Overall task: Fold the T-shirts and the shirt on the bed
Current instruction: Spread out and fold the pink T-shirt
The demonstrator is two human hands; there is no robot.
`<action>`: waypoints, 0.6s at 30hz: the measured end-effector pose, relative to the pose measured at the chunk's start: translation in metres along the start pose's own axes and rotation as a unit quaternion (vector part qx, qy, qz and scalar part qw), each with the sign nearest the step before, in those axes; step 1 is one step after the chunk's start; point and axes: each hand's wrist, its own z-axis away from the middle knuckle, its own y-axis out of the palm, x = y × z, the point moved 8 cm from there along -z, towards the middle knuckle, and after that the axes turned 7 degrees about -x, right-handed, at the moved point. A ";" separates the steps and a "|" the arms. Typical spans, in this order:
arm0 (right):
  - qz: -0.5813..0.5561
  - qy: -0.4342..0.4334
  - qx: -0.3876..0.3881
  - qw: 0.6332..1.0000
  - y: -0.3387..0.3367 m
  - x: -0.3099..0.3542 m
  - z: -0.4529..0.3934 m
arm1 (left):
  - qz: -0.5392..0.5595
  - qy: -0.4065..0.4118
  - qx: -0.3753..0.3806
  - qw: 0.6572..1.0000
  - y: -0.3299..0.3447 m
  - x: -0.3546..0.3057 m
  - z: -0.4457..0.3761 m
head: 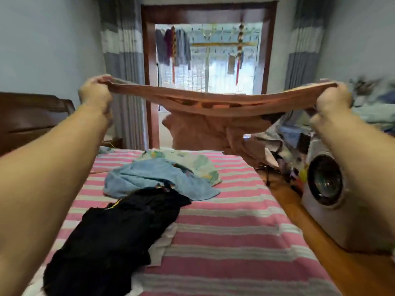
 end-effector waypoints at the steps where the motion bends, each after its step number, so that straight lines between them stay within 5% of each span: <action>1: 0.014 -0.008 -0.013 1.000 -0.011 0.008 0.008 | -0.013 -0.001 0.003 1.000 -0.004 -0.001 0.010; 5: 0.062 0.025 -0.017 0.998 -0.082 -0.001 0.049 | -0.044 -0.045 0.000 0.998 -0.048 0.036 0.058; 10: 0.148 0.131 -0.036 0.980 -0.228 -0.072 0.119 | -0.102 -0.169 -0.019 0.980 -0.142 0.161 0.166; 18: 0.403 0.343 -0.041 0.847 -0.481 -0.198 0.229 | -0.258 -0.369 0.014 0.893 -0.302 0.337 0.351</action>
